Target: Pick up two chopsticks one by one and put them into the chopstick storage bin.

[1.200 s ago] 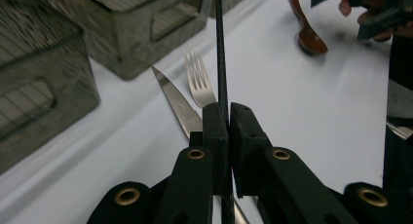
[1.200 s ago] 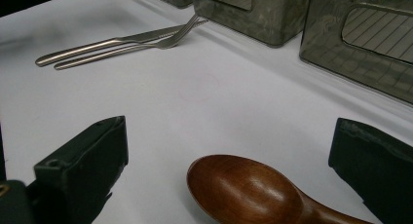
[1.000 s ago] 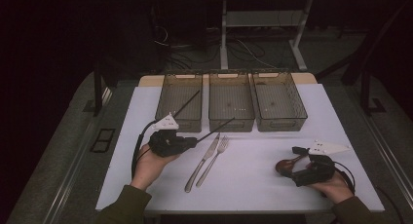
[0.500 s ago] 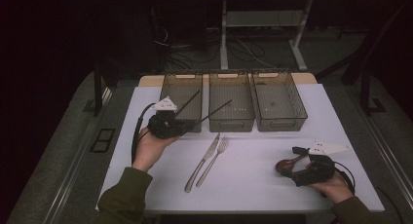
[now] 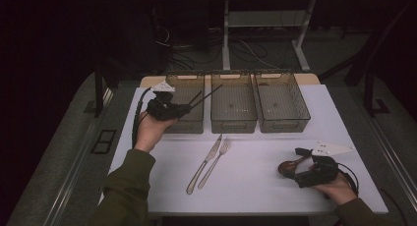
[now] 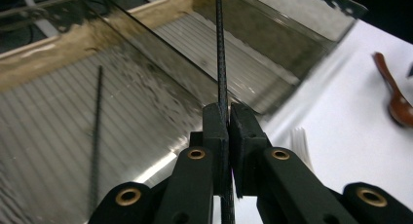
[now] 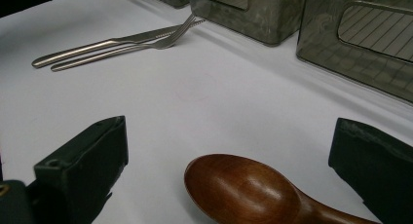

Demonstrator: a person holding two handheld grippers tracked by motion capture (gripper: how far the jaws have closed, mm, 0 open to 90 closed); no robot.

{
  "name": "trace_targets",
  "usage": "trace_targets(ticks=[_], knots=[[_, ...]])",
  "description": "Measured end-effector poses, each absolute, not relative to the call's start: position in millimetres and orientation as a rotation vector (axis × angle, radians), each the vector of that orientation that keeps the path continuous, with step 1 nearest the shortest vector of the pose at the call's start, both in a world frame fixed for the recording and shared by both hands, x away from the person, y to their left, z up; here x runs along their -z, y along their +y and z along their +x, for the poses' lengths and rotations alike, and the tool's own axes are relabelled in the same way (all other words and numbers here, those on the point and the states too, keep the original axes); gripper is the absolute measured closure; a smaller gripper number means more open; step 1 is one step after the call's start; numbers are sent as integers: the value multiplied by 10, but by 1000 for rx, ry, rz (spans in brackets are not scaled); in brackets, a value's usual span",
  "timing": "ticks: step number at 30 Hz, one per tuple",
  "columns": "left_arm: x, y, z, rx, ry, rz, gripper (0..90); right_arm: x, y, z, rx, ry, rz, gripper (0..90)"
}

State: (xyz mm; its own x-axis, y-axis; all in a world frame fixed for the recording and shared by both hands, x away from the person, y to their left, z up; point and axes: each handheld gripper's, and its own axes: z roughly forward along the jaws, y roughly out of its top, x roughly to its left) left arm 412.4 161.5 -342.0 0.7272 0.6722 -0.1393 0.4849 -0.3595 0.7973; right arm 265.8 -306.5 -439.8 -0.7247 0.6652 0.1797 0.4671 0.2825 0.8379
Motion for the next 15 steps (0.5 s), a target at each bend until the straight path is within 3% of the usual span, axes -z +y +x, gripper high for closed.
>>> trace_targets(ticks=[15], knots=[[3555, 1844, 4571, -329, 1074, 2049, 850, 4394, -3068, 2655, -1422, 2340, 1052, 3]])
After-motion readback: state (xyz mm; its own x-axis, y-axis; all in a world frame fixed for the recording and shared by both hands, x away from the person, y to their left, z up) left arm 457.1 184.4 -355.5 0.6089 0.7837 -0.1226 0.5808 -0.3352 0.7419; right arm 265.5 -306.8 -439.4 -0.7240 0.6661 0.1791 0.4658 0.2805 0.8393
